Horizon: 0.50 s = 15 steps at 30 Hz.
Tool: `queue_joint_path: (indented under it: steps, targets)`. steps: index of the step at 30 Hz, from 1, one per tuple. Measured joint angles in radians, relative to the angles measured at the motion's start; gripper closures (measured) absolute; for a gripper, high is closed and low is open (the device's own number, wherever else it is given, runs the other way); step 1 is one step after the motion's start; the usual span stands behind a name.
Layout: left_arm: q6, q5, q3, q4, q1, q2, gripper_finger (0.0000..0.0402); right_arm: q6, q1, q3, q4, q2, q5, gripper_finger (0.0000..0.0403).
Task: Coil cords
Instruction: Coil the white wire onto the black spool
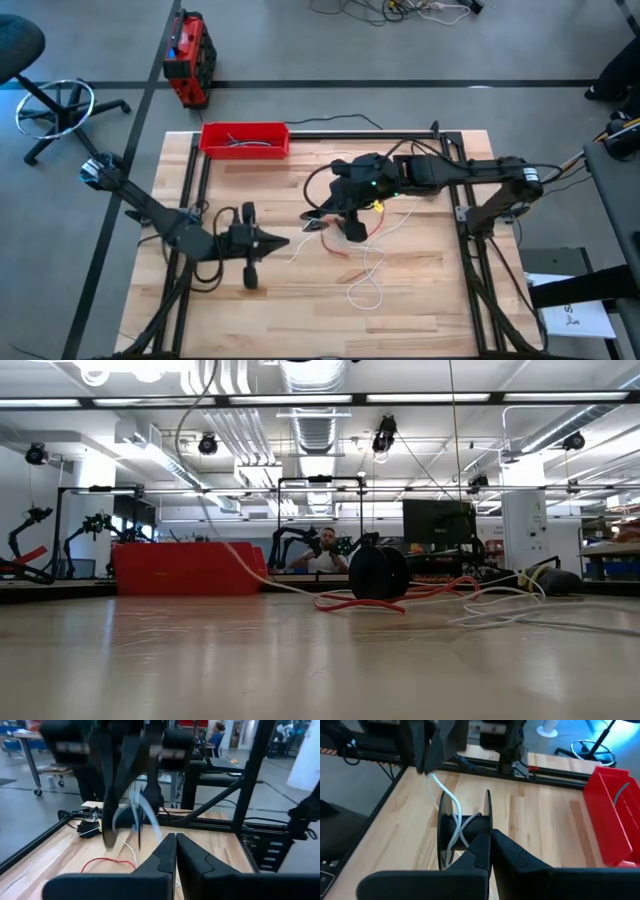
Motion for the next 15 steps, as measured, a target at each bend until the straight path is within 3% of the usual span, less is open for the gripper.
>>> queue_joint_path:
  steps: [5,11,15]
  targets:
    - [0.031,-0.002,-0.092,0.198,0.019,0.036,0.0349,0.028,0.007,0.0,-0.013,-0.001,0.039,0.0403]
    - [0.03,-0.003,-0.111,0.211,0.023,0.054,0.0281,0.035,0.007,-0.014,-0.026,0.004,0.047,0.0403]
    - [0.024,-0.032,-0.111,0.208,0.036,0.072,0.0264,0.036,0.007,-0.014,-0.022,0.004,0.048,0.0403]
